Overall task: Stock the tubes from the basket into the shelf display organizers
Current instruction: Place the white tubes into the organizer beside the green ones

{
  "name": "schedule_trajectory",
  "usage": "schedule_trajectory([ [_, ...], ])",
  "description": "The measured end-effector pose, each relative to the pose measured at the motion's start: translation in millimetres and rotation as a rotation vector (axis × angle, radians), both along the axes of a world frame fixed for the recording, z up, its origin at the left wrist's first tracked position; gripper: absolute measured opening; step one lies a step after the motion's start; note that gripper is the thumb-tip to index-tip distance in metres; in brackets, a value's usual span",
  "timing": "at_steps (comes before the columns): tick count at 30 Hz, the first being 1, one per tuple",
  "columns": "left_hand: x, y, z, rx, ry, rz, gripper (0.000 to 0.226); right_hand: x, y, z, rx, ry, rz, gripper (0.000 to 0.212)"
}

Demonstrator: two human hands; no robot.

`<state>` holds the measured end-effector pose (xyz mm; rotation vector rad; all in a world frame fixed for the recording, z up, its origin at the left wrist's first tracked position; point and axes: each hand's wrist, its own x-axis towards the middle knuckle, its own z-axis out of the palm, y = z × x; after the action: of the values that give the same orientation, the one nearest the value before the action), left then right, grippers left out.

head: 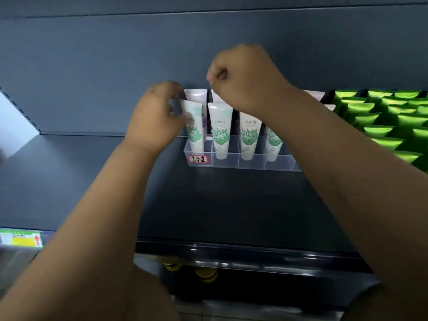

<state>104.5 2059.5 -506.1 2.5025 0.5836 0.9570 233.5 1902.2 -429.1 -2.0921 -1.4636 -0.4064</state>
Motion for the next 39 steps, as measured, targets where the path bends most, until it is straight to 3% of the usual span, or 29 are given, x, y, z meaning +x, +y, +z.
schedule_trajectory([
  [3,4,0,-2,-0.059,0.036,-0.058,0.057,7,33,2,-0.055,0.003,-0.011,0.028],
  [8,9,7,-8,-0.171,0.045,-0.097,0.035,23,76,-6,-0.208,-0.011,-0.073,0.026],
  [12,7,16,-11,-0.177,0.001,-0.107,0.033,25,92,-16,-0.302,-0.057,-0.089,0.030],
  [19,11,19,-12,-0.153,0.000,-0.152,0.036,36,107,-24,-0.295,-0.104,-0.157,0.033],
  [26,13,16,-9,-0.118,0.027,-0.174,0.036,37,109,-27,-0.281,-0.056,-0.184,0.024],
  [34,10,16,-8,-0.022,0.052,-0.159,0.035,34,101,-30,-0.228,-0.048,-0.211,0.031],
  [39,7,13,-6,-0.035,0.073,-0.126,0.039,36,92,-22,-0.214,-0.093,-0.213,0.021],
])
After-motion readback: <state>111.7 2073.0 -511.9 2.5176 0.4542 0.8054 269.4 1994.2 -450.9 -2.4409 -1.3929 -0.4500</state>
